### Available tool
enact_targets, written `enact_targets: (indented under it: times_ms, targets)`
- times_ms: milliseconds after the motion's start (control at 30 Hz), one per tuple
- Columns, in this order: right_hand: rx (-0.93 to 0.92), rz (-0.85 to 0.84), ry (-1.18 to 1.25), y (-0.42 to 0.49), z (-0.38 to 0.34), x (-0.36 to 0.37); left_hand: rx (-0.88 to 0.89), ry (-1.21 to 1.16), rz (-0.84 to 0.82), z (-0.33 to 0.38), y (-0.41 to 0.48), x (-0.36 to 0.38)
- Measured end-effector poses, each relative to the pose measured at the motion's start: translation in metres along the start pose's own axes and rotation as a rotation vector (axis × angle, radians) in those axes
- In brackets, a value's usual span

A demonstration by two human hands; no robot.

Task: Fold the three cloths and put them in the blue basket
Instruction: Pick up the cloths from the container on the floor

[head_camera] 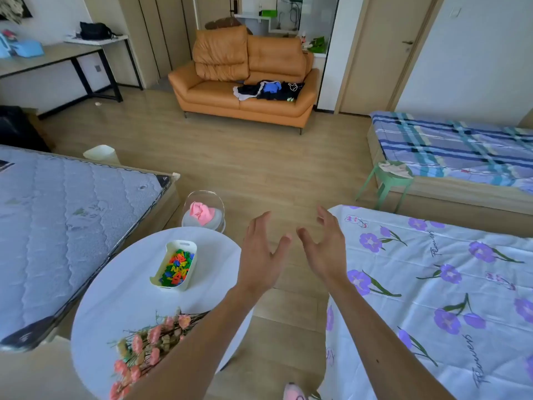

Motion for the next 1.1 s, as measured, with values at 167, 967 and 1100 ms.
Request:
enact_targets:
  times_ms: [167,967,1100]
  targets:
    - [0.069,-0.012,0.096,0.022,0.021,0.009,-0.087,-0.047,0.006,-0.014,0.015,0.016]
    - [0.253,-0.243,0.203,0.293,0.175,0.052,-0.416,-0.156,0.066,-0.058,0.267,0.179]
    - [0.286,-0.239,0.206,0.349,0.196,0.072,-0.435,-0.161,0.076,-0.073,0.323,0.205]
Point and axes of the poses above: each hand's wrist, its own y-axis towards the middle knuckle, its own x-axis out of the palm, z = x × y, the point moved 5 cm from there along y, towards the middle knuckle, and after that the axes turned 2 degrees about -x, right-handed, at the moved point
